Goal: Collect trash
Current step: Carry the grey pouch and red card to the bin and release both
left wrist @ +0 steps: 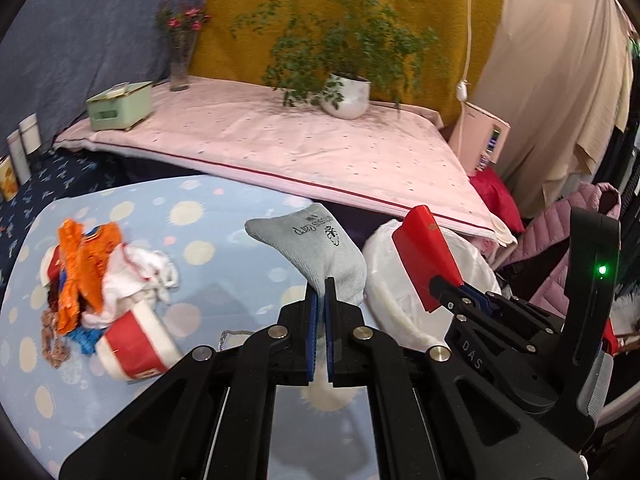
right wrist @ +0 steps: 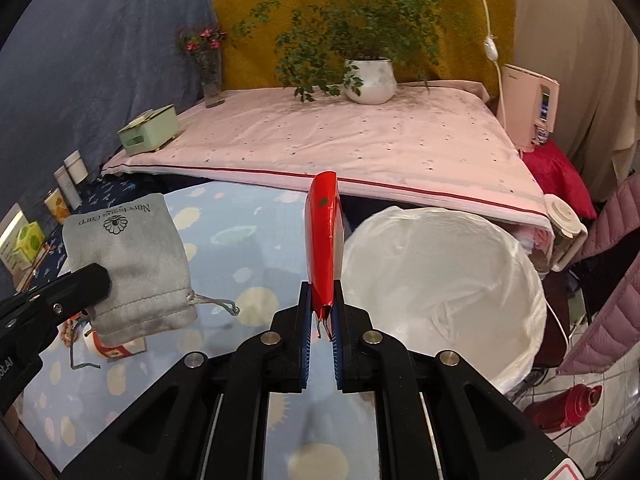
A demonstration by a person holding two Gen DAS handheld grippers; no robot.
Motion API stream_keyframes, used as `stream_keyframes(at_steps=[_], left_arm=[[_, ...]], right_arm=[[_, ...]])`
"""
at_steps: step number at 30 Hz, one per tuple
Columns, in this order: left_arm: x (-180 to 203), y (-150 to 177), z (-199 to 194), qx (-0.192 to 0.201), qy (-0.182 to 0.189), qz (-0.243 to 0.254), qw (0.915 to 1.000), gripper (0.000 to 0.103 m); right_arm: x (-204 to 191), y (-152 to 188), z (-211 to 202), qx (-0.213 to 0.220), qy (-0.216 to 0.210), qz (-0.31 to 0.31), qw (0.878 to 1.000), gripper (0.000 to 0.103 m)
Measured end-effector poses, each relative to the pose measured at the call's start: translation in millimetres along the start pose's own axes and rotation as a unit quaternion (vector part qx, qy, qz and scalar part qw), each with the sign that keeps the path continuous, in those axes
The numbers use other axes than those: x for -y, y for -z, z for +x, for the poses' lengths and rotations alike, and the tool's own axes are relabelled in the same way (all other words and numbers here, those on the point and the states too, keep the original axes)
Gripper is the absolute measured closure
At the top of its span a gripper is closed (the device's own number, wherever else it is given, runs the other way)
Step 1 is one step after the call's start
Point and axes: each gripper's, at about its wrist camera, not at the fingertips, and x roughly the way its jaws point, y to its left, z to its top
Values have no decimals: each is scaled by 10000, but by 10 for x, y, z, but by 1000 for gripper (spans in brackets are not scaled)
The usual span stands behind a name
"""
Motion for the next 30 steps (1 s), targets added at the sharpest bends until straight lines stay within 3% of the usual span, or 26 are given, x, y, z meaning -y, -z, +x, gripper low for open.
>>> stream_keyframes(at_steps=[10,20,25,27,29,30], left_arm=[[700,-54,386,-181,343,492,9980,100],[1119,-69,775,-418,555,819,9942,99],[1212,-63,894,-446,642,881,9930,97],[1241,-75,929,-442,655,881,9930,88],[1246,-90,956,-408,617,854,9936,53],[1247,-97,949,-328,587,847,9941,51]], right_arm=[[720,77,47,-57,408,472,9980,94],[1090,131,162,-161,606,716,9955,93],[1176,119,179,-82,709,773,9944,85],[1212,117,193,-47,715,796,9942,79],[1244,122,196,-30,773,848,9934,69],[1256,122,189,1,789,862,9932,64]])
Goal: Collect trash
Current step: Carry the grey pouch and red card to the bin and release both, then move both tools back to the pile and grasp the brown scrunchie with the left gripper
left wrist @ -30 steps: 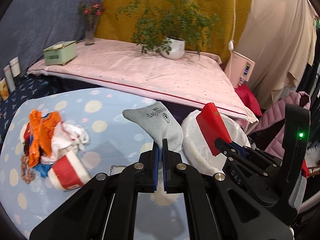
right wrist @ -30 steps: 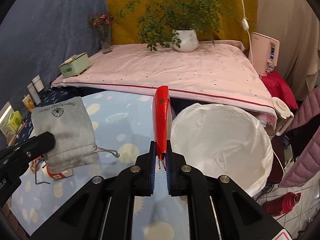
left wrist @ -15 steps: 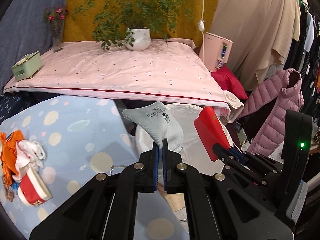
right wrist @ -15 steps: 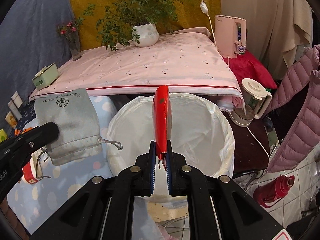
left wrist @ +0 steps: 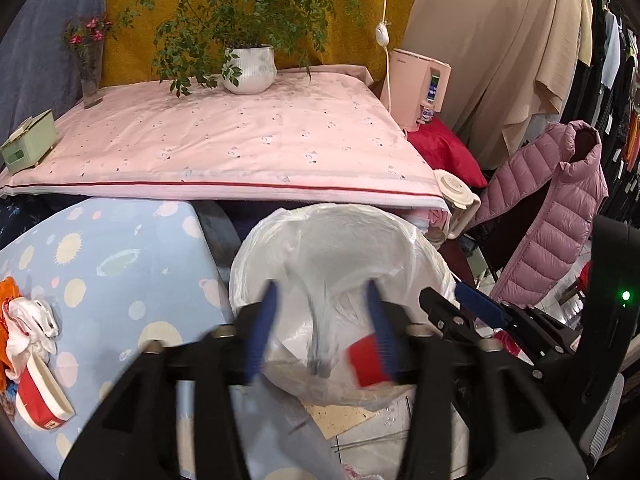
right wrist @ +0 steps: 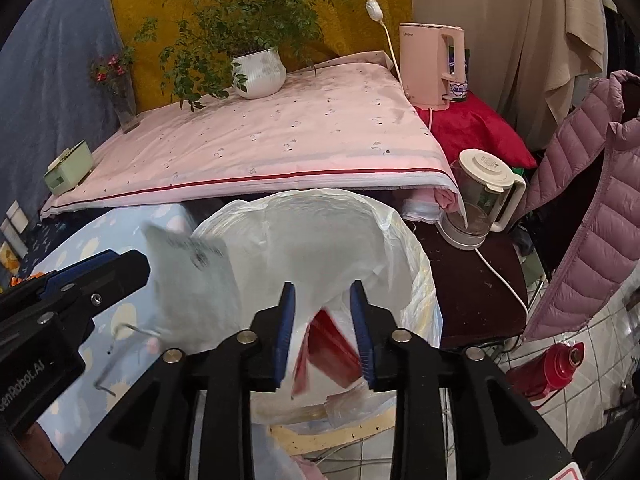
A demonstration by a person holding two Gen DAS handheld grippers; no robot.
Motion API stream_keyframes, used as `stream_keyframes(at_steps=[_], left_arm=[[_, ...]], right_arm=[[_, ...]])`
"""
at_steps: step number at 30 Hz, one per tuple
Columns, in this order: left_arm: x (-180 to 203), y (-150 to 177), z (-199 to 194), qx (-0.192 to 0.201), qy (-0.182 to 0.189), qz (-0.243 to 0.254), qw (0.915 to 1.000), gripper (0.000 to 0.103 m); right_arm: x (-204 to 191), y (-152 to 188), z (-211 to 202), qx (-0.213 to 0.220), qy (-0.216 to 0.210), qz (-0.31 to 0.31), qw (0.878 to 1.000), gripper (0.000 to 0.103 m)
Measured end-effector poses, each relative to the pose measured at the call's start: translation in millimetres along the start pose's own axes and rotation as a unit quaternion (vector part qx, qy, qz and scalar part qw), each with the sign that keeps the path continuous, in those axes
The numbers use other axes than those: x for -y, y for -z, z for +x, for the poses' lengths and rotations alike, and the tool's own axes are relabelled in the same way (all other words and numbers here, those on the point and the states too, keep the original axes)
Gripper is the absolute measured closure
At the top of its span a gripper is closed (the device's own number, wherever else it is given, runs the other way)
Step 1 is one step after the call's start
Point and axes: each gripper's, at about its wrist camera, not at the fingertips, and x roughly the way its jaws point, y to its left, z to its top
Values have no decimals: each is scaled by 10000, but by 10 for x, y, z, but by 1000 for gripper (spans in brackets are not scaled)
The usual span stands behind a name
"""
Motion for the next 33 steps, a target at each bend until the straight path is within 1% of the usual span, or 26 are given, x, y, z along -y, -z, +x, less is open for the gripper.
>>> stream_keyframes(at_steps=[3,9,12,15,18,20,22,25,29,33], left_arm=[[5,-14,5,47,-45,72,10000,51],[-144,1,-17,18,-128,-106,9999,51],[-237,37,-64,16,-219,-206,9995,50],[-378,98,-145,30,-332,-360,9988,45],[-565,175,-258,71,-520,-530,9972,40],[-731,238,-355,114,-695,-675,9952,34],[-898,293,-444,139,-828,-835,9930,31],[-1185,378,-598,166,-1040,-1064,9887,30],[-1540,535,-812,229,-1399,-1282,9816,20],[-1935,745,-1029,259,-1770,-1515,9721,20]], right_arm=[[37,-4,-20,35,44,45,10000,60],[28,4,-85,66,77,72,9999,53],[-47,14,-139,86,1,25,10000,48],[-177,32,-196,108,-64,-95,9999,45],[-336,55,-255,110,-176,-203,9996,42],[-458,75,-295,121,-254,-279,9992,39],[-604,102,-330,124,-344,-372,9986,36],[-852,143,-368,95,-509,-564,9971,33],[-1234,230,-437,69,-776,-840,9934,27],[-1630,342,-478,5,-1032,-1138,9881,23]])
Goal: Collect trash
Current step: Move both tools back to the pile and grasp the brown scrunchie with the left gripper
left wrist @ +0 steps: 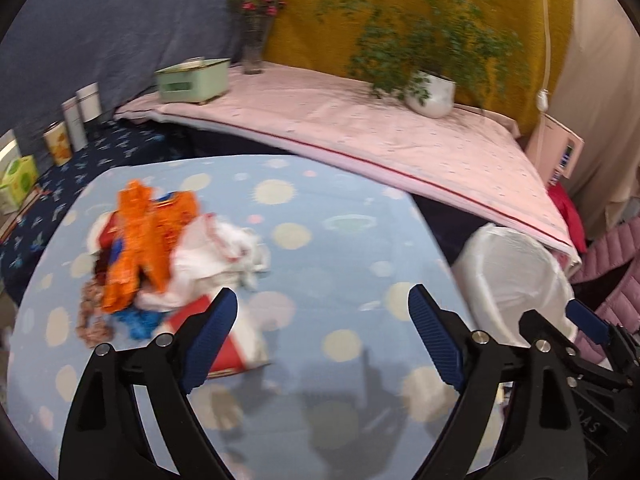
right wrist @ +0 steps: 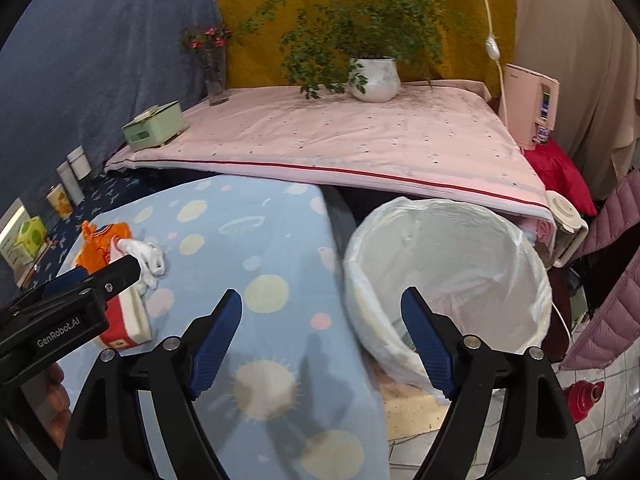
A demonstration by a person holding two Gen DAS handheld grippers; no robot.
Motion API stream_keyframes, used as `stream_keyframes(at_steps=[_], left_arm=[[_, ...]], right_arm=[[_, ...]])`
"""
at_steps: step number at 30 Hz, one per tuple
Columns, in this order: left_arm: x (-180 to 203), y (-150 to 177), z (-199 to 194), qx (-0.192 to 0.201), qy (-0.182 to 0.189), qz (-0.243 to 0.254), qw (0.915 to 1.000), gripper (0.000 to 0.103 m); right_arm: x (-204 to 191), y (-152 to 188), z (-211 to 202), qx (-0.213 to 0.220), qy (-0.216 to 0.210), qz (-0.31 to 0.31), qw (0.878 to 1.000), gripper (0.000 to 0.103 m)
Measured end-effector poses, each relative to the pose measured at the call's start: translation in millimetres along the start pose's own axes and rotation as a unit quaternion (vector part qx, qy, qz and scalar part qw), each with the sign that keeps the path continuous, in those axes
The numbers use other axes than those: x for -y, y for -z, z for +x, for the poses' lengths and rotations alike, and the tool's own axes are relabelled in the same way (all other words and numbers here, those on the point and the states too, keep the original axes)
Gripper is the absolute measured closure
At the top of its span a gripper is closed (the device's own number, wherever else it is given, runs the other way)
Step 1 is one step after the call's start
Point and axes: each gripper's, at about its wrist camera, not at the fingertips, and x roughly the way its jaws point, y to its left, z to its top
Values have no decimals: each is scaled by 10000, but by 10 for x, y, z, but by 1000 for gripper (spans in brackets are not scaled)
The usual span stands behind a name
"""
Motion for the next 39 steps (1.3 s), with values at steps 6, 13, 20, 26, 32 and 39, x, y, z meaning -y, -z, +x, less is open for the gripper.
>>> stream_keyframes(at_steps=[6,13,20,26,32,39], left_arm=[[-748,171,-70,-37,-613,-292,9977,17],[-1570,387,-80,-230,-1062,-825,9907,15],[-2278,538,1,-424,-1370,-1392,9798,16],[-2564,560,168,-569,-1398,-1539,9765,16],[-2651,562,366,-715,-1234,-1508,9782,27],[-2670,569,552,-890,-791,-1706,9781,48]], right_arm=[[-603,114,125,-228,-482,-379,9979,19],[-1276,289,277,-549,-963,-794,9907,19],[-1841,413,469,-786,-1180,-1072,9841,19],[-2209,491,697,-909,-1123,-1240,9817,19],[-2379,547,898,-936,-821,-1394,9824,19],[-2266,481,924,-857,-727,-1302,9851,28]])
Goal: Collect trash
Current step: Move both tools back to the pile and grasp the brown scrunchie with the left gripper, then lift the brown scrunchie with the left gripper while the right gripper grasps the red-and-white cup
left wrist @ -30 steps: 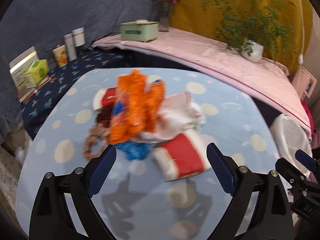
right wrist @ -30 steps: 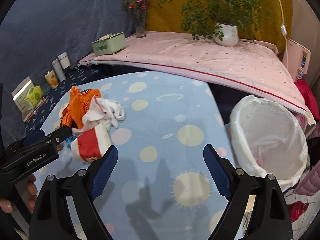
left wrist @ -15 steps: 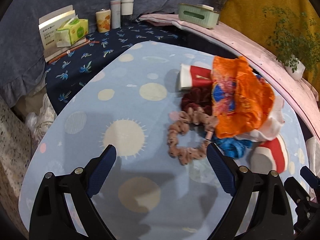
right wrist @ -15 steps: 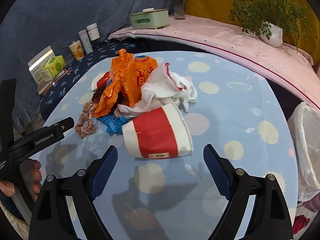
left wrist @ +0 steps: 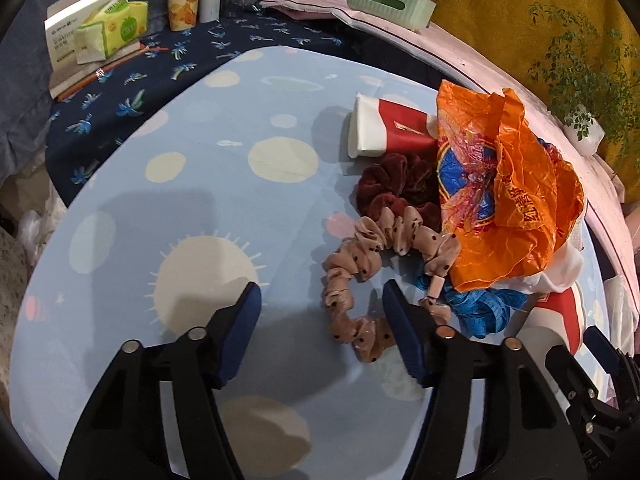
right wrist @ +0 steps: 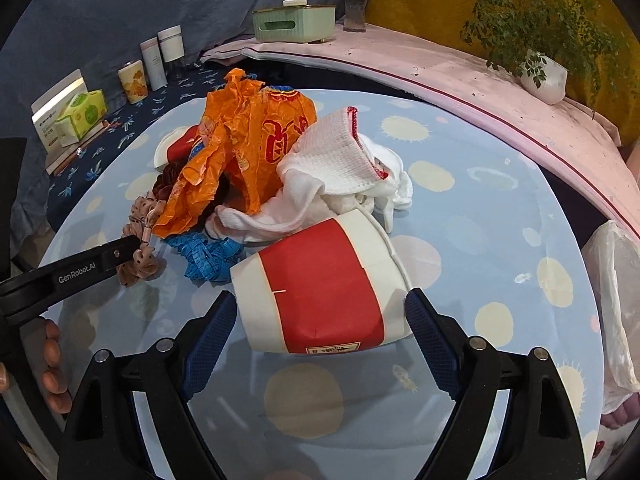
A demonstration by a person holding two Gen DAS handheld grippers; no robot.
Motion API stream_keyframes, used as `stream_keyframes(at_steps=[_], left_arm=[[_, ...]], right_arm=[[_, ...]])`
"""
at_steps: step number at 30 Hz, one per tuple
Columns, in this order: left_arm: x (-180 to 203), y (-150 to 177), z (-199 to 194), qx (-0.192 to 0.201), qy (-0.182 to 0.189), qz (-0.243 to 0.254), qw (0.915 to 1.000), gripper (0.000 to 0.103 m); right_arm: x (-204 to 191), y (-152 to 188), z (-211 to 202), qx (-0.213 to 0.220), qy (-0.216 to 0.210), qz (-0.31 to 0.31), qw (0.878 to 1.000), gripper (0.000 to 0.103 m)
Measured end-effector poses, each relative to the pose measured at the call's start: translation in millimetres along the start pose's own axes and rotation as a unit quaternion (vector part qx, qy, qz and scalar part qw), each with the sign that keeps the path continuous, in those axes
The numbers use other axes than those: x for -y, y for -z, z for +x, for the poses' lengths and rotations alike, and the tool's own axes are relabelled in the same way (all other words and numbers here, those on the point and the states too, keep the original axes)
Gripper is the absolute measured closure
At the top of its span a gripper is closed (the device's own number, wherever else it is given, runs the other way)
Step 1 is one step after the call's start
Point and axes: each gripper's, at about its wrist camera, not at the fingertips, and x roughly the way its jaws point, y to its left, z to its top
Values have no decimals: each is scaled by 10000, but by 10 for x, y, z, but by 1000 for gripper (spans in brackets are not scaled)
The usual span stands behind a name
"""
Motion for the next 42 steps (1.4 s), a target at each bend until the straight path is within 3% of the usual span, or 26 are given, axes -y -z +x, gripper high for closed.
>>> stream_keyframes(at_steps=[5,7,14,20,32,42], left_arm=[[120,10,23,-42,208,143,9997,82],[190,28,33,-72,238,254,9994,92],[394,99,-68,-49,380,454,9982,95],[482,119,-119,-52,436,517,9977,95],[744,187,-380,124,687,642,9955,95],[1116,339,-496,124,846,891,9923,95]], right_arm=[[112,-19,-74,89,-6,107,9999,29],[127,-27,-72,106,49,54,9999,20],[120,-38,91,-9,124,-562,9983,15],[217,-105,161,-98,-120,-694,9975,15],[618,-61,-32,-90,-387,-112,9991,15],[693,110,-164,-29,-435,247,9987,18]])
